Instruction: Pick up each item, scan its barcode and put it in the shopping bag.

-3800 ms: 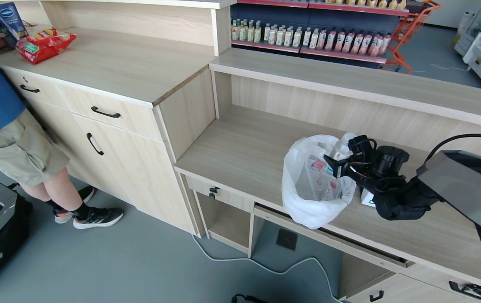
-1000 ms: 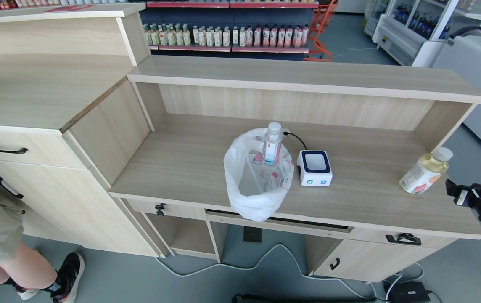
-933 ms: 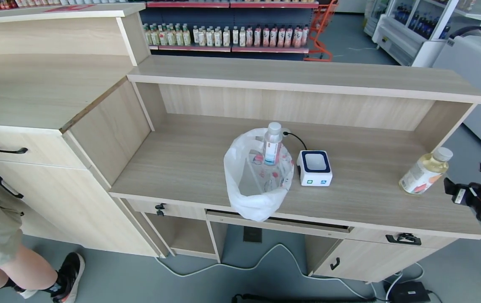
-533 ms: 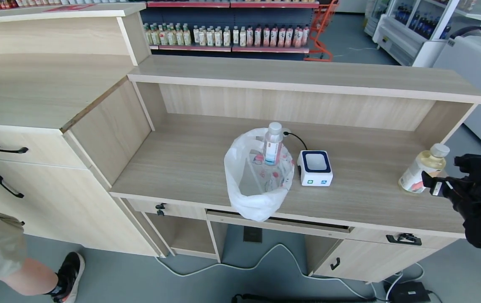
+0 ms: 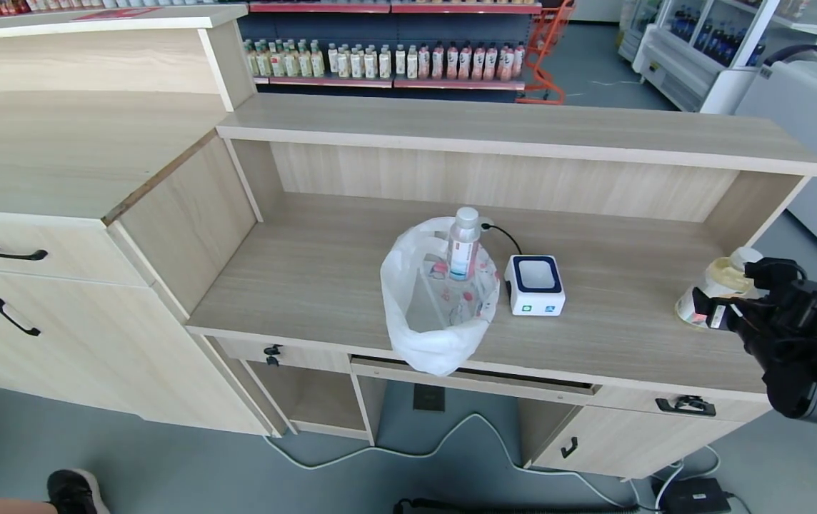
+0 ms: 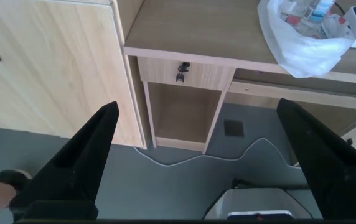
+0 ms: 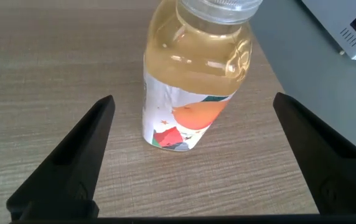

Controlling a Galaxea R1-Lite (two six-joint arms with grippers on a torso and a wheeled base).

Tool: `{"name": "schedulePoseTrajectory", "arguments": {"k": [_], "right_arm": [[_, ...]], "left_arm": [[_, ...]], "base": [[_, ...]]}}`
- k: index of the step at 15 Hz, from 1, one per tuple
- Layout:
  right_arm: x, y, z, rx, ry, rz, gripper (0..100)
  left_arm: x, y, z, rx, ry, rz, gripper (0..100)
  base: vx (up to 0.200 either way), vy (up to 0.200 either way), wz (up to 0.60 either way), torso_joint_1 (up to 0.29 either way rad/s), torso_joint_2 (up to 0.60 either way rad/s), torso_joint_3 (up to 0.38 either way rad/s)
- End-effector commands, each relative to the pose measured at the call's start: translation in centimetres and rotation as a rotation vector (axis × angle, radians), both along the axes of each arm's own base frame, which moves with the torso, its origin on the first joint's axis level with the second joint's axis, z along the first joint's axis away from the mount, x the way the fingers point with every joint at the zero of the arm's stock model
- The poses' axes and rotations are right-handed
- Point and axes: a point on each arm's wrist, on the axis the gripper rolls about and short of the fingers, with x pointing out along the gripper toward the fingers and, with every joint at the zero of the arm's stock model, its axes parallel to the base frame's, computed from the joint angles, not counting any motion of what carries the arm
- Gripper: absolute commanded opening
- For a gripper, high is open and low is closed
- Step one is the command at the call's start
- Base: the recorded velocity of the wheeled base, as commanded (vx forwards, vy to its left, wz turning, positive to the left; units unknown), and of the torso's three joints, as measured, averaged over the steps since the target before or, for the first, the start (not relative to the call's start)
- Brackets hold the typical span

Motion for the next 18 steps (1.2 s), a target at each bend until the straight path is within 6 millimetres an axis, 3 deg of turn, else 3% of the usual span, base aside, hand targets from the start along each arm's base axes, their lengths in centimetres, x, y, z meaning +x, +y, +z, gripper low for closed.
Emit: {"name": "schedulePoseTrajectory", "arguments": {"k": [1, 9, 18], "right_arm": [[0.6, 0.3, -0.8, 0.008, 0.004, -0.025, 100], [3.9, 0.4, -1.6, 0.013, -0.043, -0.085, 100], [7.3, -1.5, -1.4, 0.010, -0.039, -0.066, 100]], "left_arm": [[0.0, 0.0, 0.0, -0.001, 0.000, 0.000, 100], [0.0, 0.0, 0.0, -0.001, 0.000, 0.000, 100], [0.0, 0.0, 0.0, -0.001, 0.000, 0.000, 100]], "base": [[0.000, 0.000, 0.00, 0.000, 0.00, 0.000], [0.000, 0.000, 0.00, 0.000, 0.00, 0.000], [0.000, 0.000, 0.00, 0.000, 0.00, 0.000]]}}
